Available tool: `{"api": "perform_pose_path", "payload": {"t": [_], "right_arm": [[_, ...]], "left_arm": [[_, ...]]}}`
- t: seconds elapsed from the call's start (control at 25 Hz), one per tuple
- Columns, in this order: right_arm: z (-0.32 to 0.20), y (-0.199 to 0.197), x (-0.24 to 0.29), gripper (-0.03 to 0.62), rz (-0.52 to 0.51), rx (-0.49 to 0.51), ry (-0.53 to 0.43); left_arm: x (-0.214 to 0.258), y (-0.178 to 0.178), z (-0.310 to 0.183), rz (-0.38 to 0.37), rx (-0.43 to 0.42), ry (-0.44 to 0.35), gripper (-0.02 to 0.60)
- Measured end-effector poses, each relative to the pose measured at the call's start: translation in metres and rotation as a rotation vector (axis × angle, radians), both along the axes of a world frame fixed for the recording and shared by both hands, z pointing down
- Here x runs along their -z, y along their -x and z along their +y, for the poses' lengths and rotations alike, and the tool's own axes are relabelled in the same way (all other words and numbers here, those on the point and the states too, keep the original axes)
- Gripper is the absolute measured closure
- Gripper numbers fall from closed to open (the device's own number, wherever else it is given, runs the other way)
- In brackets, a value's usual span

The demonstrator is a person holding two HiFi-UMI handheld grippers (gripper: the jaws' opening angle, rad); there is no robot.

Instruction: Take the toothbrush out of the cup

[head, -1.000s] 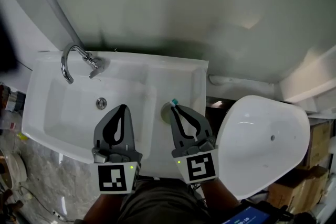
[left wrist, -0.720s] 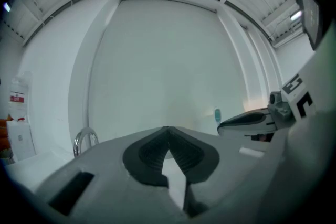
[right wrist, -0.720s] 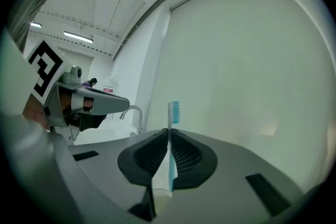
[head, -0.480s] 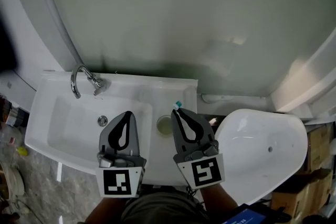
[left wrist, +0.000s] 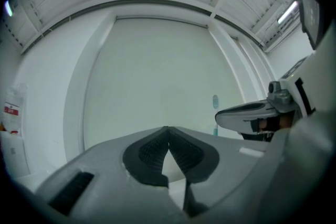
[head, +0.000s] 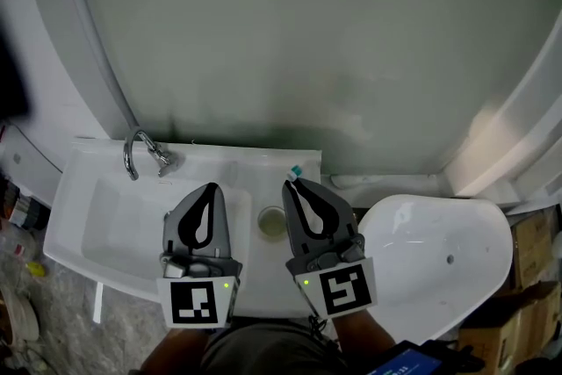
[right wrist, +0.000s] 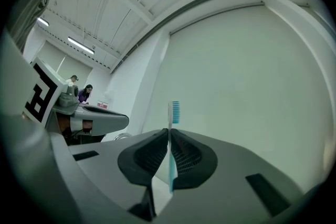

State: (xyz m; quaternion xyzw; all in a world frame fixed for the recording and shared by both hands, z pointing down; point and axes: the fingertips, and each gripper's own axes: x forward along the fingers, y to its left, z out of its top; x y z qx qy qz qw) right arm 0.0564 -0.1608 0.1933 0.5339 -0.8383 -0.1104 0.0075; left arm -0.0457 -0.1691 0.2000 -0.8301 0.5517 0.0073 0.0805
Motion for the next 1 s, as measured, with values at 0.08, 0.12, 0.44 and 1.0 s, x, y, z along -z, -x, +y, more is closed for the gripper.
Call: {"api": "perform_pose_path", "payload": {"t": [0.08, 0.12, 0.44, 1.0], "right_arm": [[0.001, 0.000, 0.003, 0.565, 0.004, 0.003, -0.005], [0.001, 0.000, 0.004, 0.565, 0.006, 0.008, -0.009], [0.001, 0.001, 0.006, 0.566, -0.006, 0.012, -0.011], [0.001, -0.006, 0.002, 0.566, -0.021, 0.009, -0.008]], "left_arm": [[0.002, 0.000, 0.000, 0.004, -0.001, -0.004, 0.568], [0.003, -0.001, 0.000, 0.005, -0.002, -0.007, 0.568], [0.004, -0.004, 0.002, -0.003, -0.011, -0.015, 0.568], [-0.001, -0.010, 0.001, -0.007, -0.009, -0.005, 0.568]]}}
